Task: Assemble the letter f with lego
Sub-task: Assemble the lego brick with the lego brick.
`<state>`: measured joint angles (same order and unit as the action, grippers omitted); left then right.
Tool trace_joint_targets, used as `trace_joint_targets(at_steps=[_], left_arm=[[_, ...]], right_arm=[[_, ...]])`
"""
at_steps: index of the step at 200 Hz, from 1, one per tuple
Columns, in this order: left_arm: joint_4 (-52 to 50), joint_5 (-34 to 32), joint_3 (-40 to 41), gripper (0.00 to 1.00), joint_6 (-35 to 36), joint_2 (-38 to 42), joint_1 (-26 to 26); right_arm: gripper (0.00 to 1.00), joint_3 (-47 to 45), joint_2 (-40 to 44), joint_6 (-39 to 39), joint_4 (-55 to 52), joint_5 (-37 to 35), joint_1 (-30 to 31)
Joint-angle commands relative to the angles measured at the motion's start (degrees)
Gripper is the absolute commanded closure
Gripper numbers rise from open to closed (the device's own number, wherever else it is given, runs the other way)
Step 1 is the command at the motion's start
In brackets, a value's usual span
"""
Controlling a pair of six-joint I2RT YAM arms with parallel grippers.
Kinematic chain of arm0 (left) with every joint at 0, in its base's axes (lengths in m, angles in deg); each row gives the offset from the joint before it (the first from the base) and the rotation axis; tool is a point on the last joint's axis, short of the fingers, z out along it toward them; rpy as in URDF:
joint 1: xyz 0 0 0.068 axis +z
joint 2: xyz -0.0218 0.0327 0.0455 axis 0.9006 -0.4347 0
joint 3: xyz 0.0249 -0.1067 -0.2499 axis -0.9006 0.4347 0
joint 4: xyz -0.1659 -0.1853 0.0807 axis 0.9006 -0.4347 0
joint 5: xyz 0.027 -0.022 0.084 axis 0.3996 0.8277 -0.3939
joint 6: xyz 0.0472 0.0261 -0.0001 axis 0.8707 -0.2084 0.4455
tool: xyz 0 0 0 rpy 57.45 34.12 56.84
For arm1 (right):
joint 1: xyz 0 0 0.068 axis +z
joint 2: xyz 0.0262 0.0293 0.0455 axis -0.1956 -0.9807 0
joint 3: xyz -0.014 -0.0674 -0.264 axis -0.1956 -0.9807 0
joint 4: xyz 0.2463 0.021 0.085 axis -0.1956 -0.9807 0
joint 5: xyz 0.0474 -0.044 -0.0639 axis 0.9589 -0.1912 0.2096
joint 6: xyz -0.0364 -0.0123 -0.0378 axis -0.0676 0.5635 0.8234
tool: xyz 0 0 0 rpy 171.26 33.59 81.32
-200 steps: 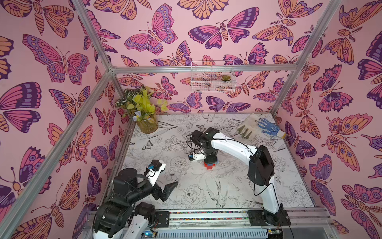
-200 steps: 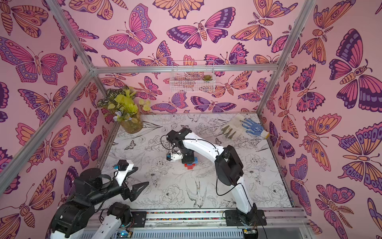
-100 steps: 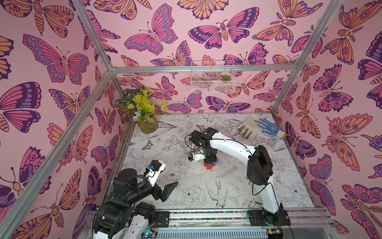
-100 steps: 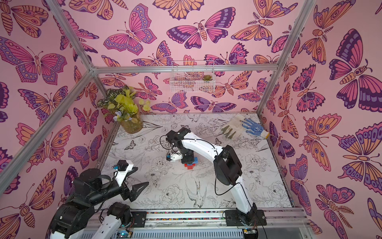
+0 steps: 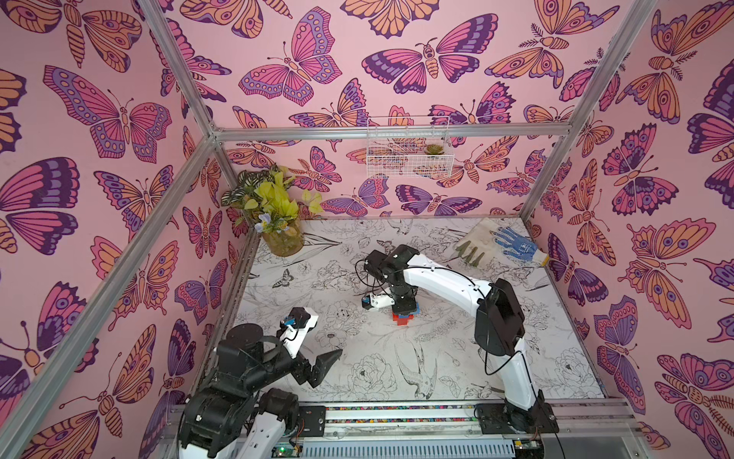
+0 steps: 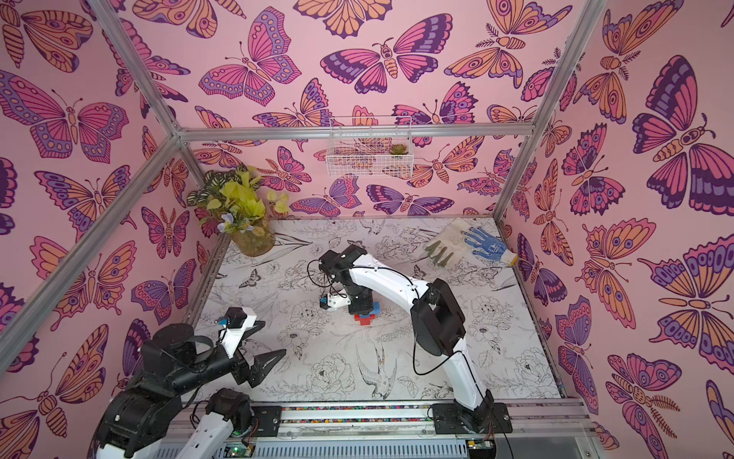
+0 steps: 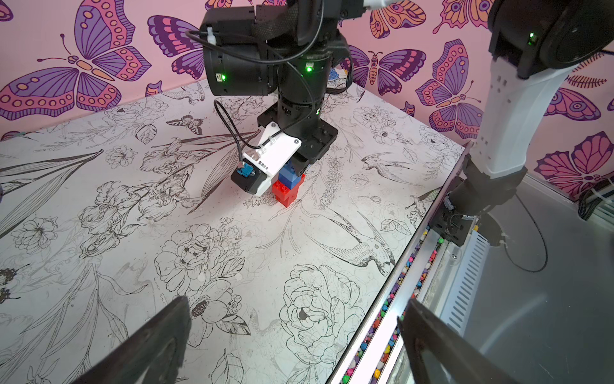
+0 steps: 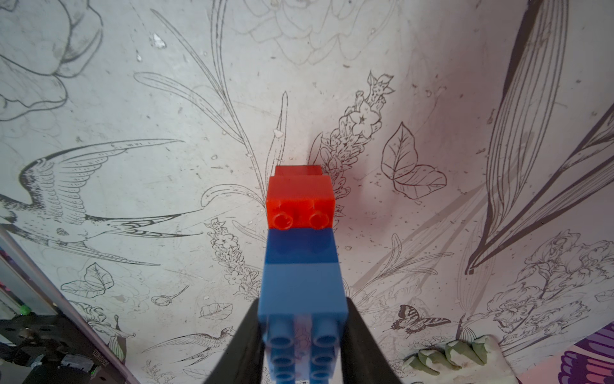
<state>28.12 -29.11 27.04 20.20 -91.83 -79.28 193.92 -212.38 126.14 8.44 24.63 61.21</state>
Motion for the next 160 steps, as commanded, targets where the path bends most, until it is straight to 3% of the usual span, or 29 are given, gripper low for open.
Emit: trace_joint_targets(at_steps=[1,160], left_arm=[[-0.91,0.48,-0.45,0.00,0.76,0.01,-0.33],[-0.95,0.37,-0.36,0.00,0.74,0.71,-0.38]], right_arm=[[0.69,-1.42,-1.08,-1.45,0.72,2.66,0.33],[0.59,2.25,0.64,-3.66,-1.73,3.61,-0.10]])
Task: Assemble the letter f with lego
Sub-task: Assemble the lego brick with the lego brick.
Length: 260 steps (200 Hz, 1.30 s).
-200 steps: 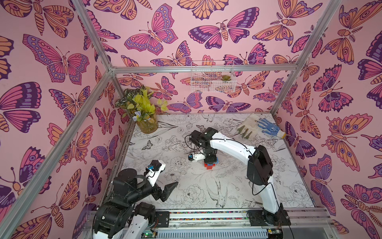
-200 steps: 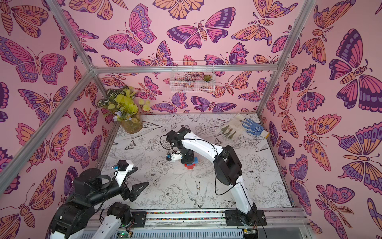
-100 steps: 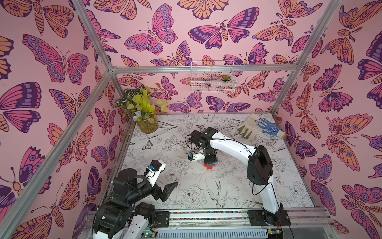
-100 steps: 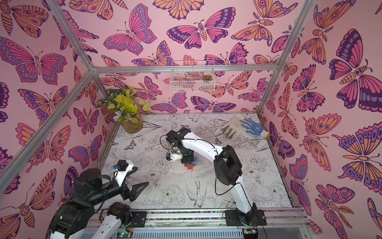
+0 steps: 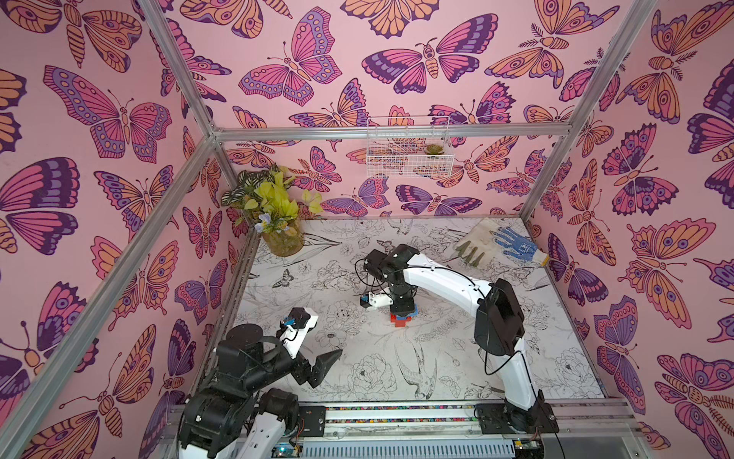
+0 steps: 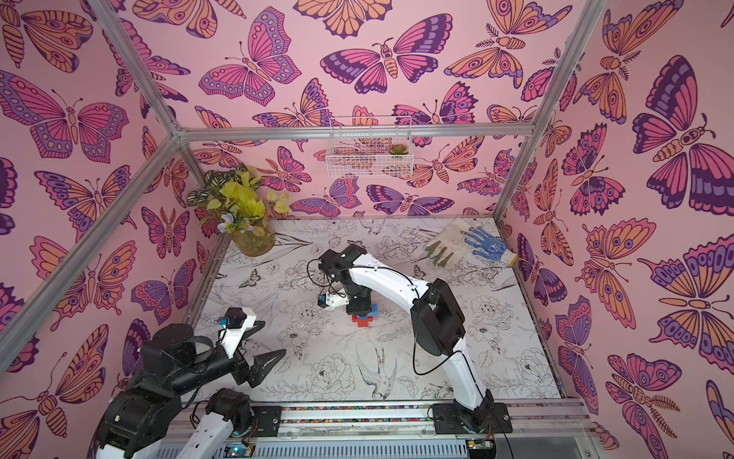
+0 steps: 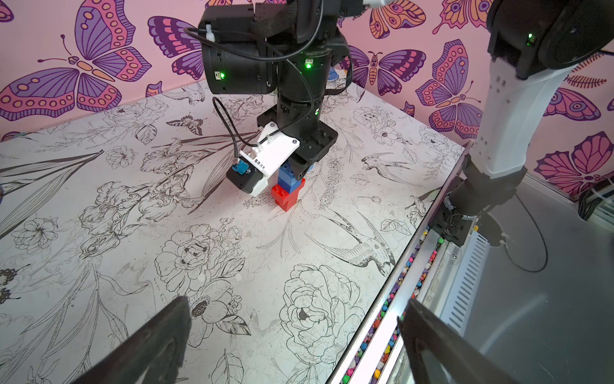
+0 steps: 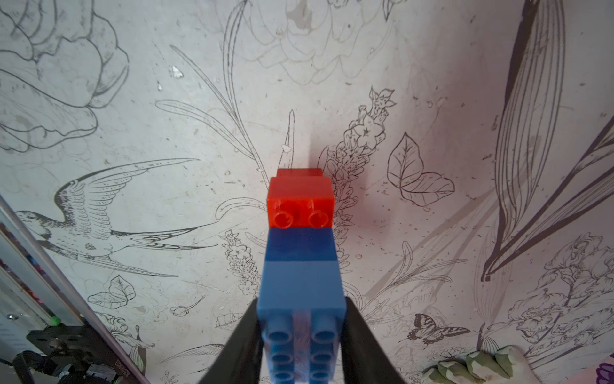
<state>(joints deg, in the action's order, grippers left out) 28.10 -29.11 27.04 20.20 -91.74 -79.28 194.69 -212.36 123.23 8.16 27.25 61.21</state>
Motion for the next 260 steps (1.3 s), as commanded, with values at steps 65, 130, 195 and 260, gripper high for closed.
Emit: trace_joint_targets(at_steps=[65,130,195,260], left_arm=[[-0.89,0.36,-0.36,0.00,0.75,0.63,-0.33],[-0.94,0.36,-0.36,0.00,0.75,0.67,-0.33],[-0.32,1.55,-2.20,0.00,0.85,-0.02,-0.33],[5.46,4.10,-1.87,0.00,-2.28,-1.88,-0.33]], right_arm=[[0.54,1.65,0.38,-1.23,-1.14,0.91,-0.19],[0.43,-0.94,4.74,-1.94,2.78,4.30,-2.36],[0.35,-19.77,21.06,-1.59,18.76,19.62,-10.60],[0.33,-33.58,28.46,-1.89,30.57,32.30,-17.33]])
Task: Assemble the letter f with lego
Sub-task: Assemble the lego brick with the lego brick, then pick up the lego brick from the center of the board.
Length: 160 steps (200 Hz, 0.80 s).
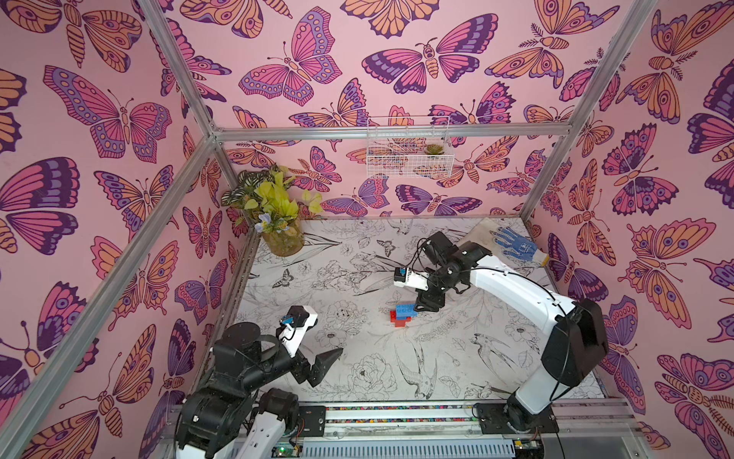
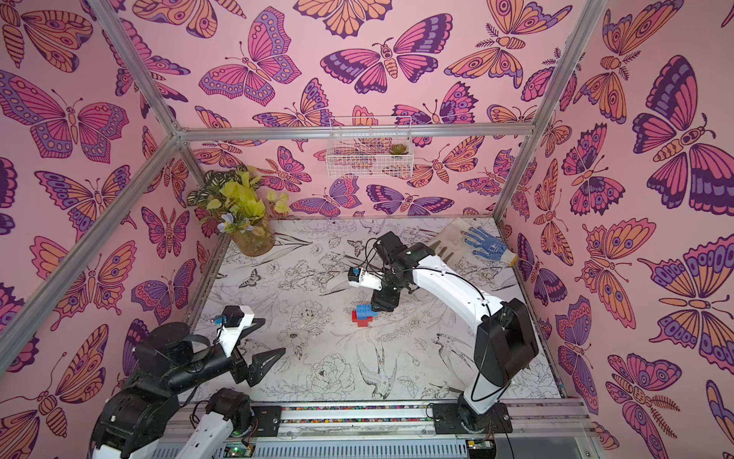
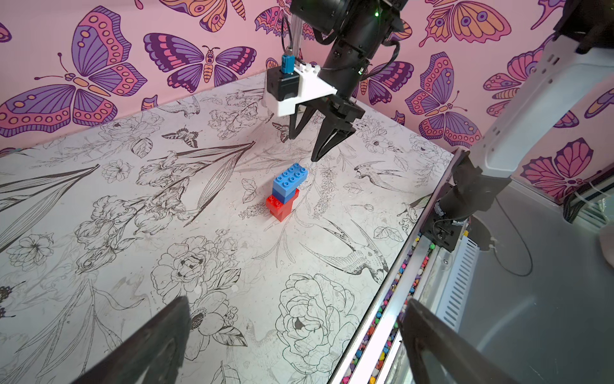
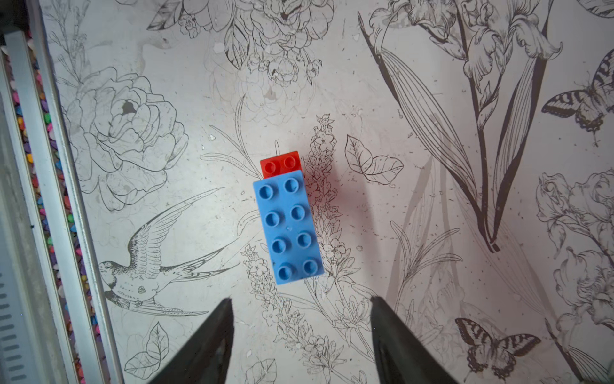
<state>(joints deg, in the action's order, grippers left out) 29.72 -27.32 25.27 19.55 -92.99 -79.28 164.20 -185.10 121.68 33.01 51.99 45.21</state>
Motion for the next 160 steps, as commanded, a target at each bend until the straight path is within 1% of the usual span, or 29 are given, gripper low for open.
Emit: trace_joint_targets(at_steps=[1,29,53,99,160], left_arm=[[3.90,2.33,-0.05,0.00,-1.69,-0.65,-0.33],[5.86,3.72,0.44,0.00,-2.52,-1.70,-0.33],[7.65,4.29,1.22,0.00,-3.45,-2.93,-0.33],[11.42,4.72,3.81,0.00,-4.83,-4.60,-0.34],[13.64,4.98,4.81,0.00,-4.74,-6.91,-0.34]], right_arm=[[0.33,-3.30,1.28,-0.28,5.91,7.77,-1.37],[0.33,-8.35,3.01,0.27,11.48,11.65,-2.85],[0.33,-10.08,3.35,0.31,13.27,14.19,-4.17],[0.33,-10.64,1.70,0.49,13.54,14.11,-4.75],[0.33,-11.85,0.80,0.66,14.06,14.39,-5.48]])
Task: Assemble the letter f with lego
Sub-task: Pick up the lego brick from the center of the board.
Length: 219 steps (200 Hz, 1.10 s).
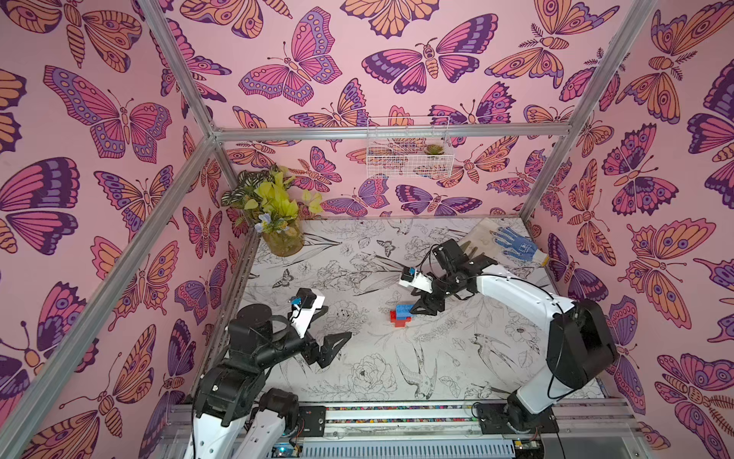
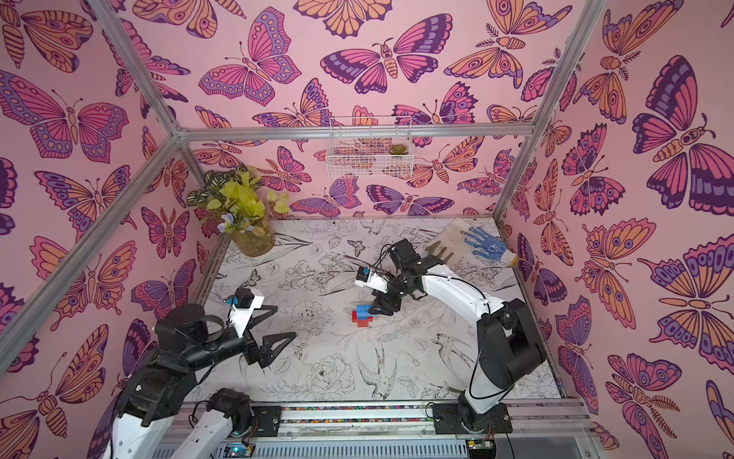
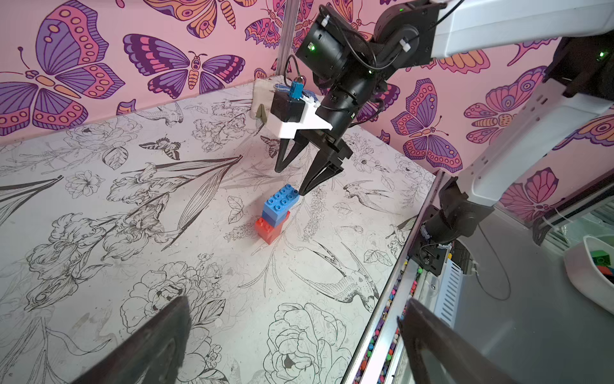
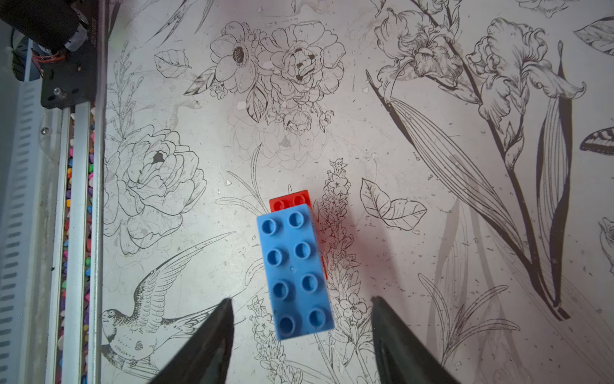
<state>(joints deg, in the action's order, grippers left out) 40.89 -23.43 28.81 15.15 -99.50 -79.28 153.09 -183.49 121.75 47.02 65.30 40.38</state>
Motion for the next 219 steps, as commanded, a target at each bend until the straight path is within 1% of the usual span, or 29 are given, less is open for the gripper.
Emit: trace_joint_targets(at_steps=[1,65,133,219], left_arm=[[2.51,1.09,1.29,0.00,-0.39,-0.40,-0.34],[2.90,1.18,1.99,0.00,-1.13,0.30,-0.33],[2.90,1.00,2.26,0.00,-1.48,0.66,-0.34],[2.91,1.26,2.53,0.00,-1.57,0.73,-0.34]], right_arm=[[0.33,-0.75,-0.81,0.60,0.02,1.04,-0.68],[0.31,-0.59,-2.59,0.07,0.06,0.25,-1.02],[0.30,1.34,-5.38,0.80,-2.64,1.59,-0.99],[0.33,0.25,-4.45,-0.78,-2.72,3.02,-0.78]])
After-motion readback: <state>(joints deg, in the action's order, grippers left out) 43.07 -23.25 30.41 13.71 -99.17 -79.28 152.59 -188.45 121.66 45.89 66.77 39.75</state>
